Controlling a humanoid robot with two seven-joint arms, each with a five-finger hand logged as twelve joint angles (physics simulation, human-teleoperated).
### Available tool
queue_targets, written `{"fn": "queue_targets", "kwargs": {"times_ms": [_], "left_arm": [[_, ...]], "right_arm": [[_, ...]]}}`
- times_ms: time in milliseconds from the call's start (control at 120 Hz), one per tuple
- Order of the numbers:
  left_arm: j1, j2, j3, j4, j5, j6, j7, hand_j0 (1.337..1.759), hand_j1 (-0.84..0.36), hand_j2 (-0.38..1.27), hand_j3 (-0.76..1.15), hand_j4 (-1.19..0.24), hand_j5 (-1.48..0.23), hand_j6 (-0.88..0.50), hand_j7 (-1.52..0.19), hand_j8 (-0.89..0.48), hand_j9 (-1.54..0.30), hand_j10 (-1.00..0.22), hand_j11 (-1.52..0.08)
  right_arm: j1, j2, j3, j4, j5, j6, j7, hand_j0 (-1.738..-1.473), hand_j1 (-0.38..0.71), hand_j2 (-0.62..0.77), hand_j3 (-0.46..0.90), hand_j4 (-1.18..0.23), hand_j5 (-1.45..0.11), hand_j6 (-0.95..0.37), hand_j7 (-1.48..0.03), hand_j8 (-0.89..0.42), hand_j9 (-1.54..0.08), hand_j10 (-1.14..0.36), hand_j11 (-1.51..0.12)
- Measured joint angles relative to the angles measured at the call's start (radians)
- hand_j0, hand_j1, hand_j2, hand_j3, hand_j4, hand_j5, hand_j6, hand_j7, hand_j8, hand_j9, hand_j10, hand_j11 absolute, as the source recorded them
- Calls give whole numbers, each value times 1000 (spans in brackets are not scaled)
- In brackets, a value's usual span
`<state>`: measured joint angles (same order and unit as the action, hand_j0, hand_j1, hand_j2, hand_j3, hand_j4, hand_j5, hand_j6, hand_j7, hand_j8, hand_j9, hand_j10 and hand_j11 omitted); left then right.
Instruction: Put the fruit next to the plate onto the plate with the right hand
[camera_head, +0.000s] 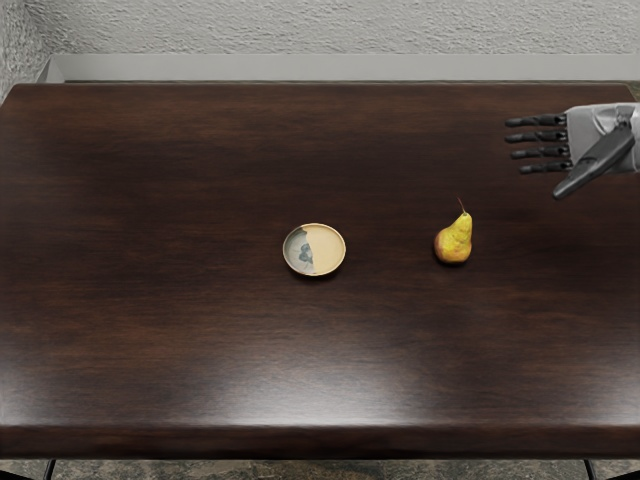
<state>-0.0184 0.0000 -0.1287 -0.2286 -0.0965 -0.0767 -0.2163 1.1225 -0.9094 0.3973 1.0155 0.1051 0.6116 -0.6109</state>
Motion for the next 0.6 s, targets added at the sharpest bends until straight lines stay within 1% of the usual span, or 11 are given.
{"fn": "queue_targets", "kwargs": {"times_ms": [400, 500, 600], "left_arm": [[0, 0, -1, 0, 0, 0, 0, 1658, 337, 2, 0, -10, -13, -10, -13, -10, -13, -10, -13], [0, 0, -1, 0, 0, 0, 0, 1658, 337, 2, 0, -10, -13, -10, -13, -10, -13, -10, -13], [0, 0, -1, 0, 0, 0, 0, 1658, 337, 2, 0, -10, -13, -10, -13, -10, -13, -10, -13]], "right_arm": [[8, 1, -4, 2, -12, 0, 0, -1658, -349, -1, 0, 0, 0, 1, 0, 1, 0, 1, 0], [21, 9, -7, 7, -60, 0, 0, -1658, -349, -1, 0, 0, 0, 1, 0, 1, 0, 0, 0], [31, 28, -9, 34, -167, 0, 0, -1658, -349, -1, 0, 0, 0, 0, 0, 0, 0, 0, 0]]}}
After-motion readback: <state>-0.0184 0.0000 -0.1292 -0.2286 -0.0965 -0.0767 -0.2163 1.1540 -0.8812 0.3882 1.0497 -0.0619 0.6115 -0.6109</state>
